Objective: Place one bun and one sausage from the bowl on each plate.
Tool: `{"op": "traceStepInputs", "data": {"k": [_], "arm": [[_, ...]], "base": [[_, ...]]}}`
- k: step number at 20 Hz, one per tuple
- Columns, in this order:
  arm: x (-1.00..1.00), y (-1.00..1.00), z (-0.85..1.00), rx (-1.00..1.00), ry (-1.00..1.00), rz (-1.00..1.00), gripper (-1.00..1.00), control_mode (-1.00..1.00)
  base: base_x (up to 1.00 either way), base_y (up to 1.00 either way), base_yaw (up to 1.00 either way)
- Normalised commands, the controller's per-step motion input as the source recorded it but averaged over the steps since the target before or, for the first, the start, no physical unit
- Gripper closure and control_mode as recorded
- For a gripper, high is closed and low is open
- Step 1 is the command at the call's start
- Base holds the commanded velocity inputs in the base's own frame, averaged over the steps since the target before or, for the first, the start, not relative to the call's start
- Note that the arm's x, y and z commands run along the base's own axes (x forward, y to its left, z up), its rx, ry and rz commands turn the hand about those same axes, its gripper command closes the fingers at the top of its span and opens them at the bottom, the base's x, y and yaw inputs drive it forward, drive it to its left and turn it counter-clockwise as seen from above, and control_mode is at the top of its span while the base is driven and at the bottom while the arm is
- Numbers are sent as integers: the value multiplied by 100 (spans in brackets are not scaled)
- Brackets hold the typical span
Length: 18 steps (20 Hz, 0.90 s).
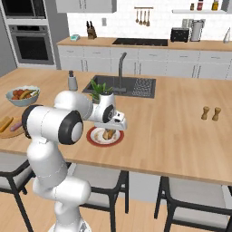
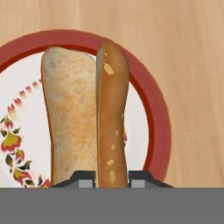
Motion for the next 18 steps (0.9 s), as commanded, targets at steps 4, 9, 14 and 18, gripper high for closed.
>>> {"op": "traceStepInputs", "data": {"k": [4,9,14,18], "arm": [[29,0,-19,0,0,0,100,-100],[21,0,-29,0,0,0,100,-100],[0,0,-1,0,0,0,-100,-100],[0,0,1,0,0,0,-100,-100]], "base": [[0,0,0],[0,0,0],[0,0,0],[0,0,0]]}}
